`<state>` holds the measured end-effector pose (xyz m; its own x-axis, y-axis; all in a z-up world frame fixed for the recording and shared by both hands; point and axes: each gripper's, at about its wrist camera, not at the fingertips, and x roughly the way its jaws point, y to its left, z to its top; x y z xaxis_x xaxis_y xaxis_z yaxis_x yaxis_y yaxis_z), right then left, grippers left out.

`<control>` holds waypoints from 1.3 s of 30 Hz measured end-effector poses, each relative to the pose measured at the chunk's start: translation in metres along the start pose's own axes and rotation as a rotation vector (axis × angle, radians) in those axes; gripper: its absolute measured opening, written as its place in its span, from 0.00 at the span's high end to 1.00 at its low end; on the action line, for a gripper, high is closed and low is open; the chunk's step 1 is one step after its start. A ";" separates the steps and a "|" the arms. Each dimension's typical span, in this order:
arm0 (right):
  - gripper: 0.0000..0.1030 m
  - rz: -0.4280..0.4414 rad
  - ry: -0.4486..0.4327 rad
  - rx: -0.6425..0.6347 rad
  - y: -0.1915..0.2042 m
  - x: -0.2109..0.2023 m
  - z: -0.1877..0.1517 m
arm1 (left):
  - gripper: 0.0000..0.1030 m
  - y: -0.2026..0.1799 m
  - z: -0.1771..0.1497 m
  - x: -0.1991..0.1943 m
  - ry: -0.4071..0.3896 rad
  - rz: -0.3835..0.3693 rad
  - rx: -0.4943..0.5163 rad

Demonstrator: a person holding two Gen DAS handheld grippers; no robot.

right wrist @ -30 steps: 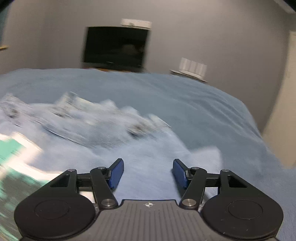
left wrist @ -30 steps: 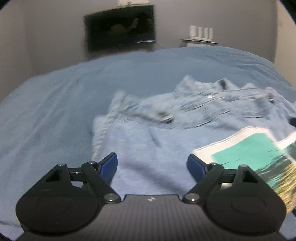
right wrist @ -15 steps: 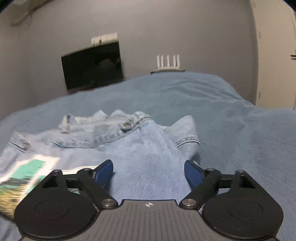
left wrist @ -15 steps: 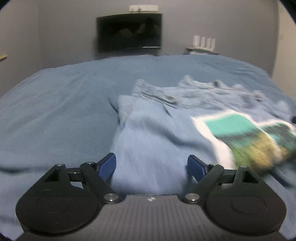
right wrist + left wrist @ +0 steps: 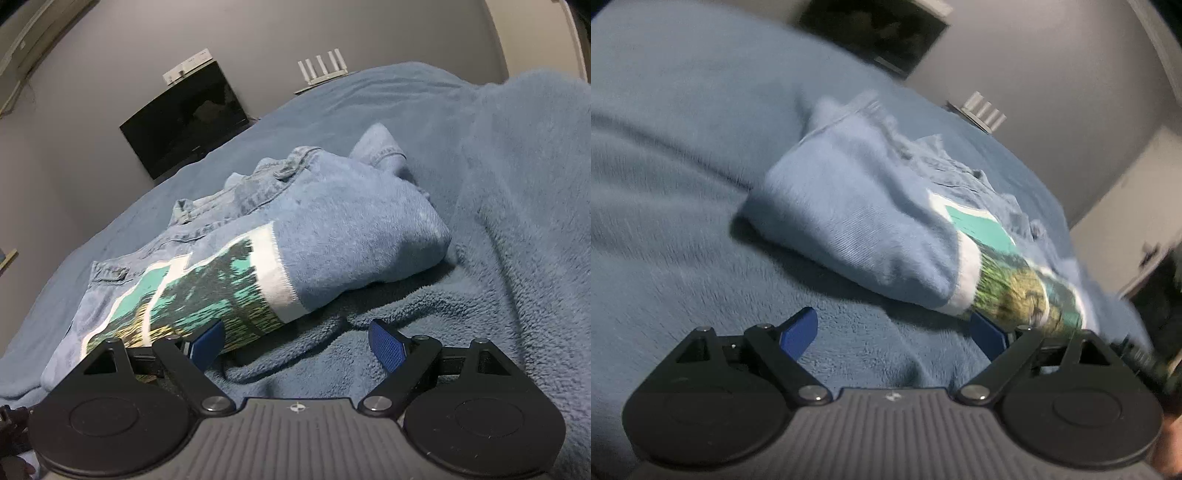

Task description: Fold large clothes

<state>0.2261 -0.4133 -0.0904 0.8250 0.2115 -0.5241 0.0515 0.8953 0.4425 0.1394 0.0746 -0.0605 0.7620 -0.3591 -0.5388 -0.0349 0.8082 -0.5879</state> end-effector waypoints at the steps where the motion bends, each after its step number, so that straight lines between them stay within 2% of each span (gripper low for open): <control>1: 0.16 0.001 -0.004 0.013 -0.003 0.003 0.000 | 0.13 0.006 0.000 0.003 -0.002 -0.016 -0.035; 5: 0.14 0.029 -0.037 0.073 -0.014 0.015 0.002 | 0.13 0.017 0.008 0.010 -0.037 -0.080 -0.069; 10: 0.12 0.090 -0.089 0.178 -0.026 0.019 0.005 | 0.13 0.027 0.019 0.019 -0.069 -0.116 -0.121; 14: 0.11 0.179 -0.099 0.225 -0.031 0.013 0.011 | 0.11 0.028 0.021 0.019 -0.087 -0.137 -0.131; 17: 0.11 0.155 -0.081 0.258 -0.037 0.027 0.015 | 0.11 0.028 0.024 0.027 -0.101 -0.129 -0.136; 22: 0.10 0.148 -0.098 0.439 -0.061 0.059 0.032 | 0.11 0.037 0.037 0.045 -0.136 -0.137 -0.259; 23: 0.10 0.149 -0.103 0.465 -0.065 0.065 0.033 | 0.14 0.039 0.038 0.048 -0.137 -0.133 -0.281; 25: 0.11 0.146 -0.123 0.489 -0.068 0.074 0.033 | 0.37 0.041 0.038 0.051 -0.144 -0.094 -0.295; 26: 0.14 0.146 -0.131 0.491 -0.069 0.077 0.032 | 0.60 0.042 0.037 0.052 -0.144 -0.071 -0.287; 27: 0.21 0.140 -0.136 0.489 -0.069 0.079 0.032 | 0.69 0.045 0.036 0.052 -0.144 -0.085 -0.294; 28: 0.28 0.141 -0.140 0.488 -0.067 0.080 0.032 | 0.74 0.046 0.035 0.050 -0.151 -0.106 -0.294; 29: 0.47 0.151 -0.142 0.482 -0.068 0.083 0.034 | 0.78 0.044 0.036 0.047 -0.162 -0.111 -0.271; 30: 0.54 0.148 -0.140 0.461 -0.064 0.083 0.036 | 0.82 0.037 0.037 0.043 -0.176 -0.101 -0.237; 31: 0.58 0.141 -0.149 0.422 -0.058 0.080 0.039 | 0.82 0.030 0.039 0.039 -0.194 -0.099 -0.209; 33: 0.63 0.145 -0.175 0.371 -0.046 0.071 0.044 | 0.84 0.025 0.045 0.028 -0.219 -0.132 -0.236; 36: 0.65 0.220 -0.192 0.400 -0.040 0.053 0.046 | 0.85 0.019 0.052 0.007 -0.234 -0.143 -0.231; 39: 0.65 0.269 -0.183 0.356 -0.028 0.031 0.040 | 0.85 0.013 0.051 -0.024 -0.242 -0.111 -0.158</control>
<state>0.2732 -0.4473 -0.0898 0.9192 0.3160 -0.2348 -0.0137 0.6217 0.7831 0.1534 0.1179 -0.0245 0.8978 -0.3044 -0.3183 -0.0284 0.6812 -0.7316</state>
